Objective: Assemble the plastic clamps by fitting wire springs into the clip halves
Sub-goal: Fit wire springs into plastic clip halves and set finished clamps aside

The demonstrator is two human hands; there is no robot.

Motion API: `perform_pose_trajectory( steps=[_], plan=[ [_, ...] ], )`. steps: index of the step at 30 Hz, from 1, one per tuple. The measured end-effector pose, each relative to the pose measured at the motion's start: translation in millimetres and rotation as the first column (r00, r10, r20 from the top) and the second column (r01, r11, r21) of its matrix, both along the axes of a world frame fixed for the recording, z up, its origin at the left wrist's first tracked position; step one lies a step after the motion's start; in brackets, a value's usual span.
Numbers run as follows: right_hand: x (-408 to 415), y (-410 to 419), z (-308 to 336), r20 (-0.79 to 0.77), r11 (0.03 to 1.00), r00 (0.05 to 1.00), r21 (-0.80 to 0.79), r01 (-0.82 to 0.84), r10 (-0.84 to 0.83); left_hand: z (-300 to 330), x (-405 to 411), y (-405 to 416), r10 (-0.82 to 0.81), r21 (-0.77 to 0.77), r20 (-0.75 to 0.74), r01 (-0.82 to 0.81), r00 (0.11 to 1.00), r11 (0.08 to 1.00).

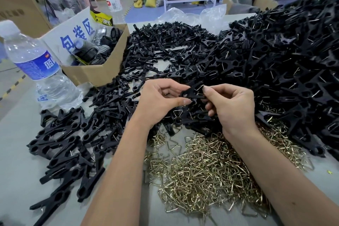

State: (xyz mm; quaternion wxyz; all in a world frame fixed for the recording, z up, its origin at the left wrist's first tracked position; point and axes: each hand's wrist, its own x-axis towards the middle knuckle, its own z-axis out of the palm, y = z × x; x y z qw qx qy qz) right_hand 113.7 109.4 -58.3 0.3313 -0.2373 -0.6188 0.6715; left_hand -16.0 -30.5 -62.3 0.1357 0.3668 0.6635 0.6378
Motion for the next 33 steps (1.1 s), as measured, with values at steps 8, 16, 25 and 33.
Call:
perform_pose_trajectory(
  steps=[8,16,25,33],
  plan=[
    [-1,1,-2,0.008,1.0,1.0,-0.029,-0.013,0.014,2,2,1,-0.028,-0.015,-0.016,0.027,0.999,1.0],
    [4,9,9,-0.07,0.887,0.914,-0.221,-0.405,0.4,5,-1,-5,-0.096,0.068,0.032,0.093,0.995,0.993],
    [9,22,11,-0.292,0.406,0.59,-0.5,-0.765,0.753,10,3,-9,-0.239,0.178,0.181,0.208,0.954,0.962],
    [6,23,8,-0.429,0.286,0.596,-0.593,-0.753,0.679,8,6,-4,-0.071,0.105,0.071,0.064,0.995,0.992]
  ],
)
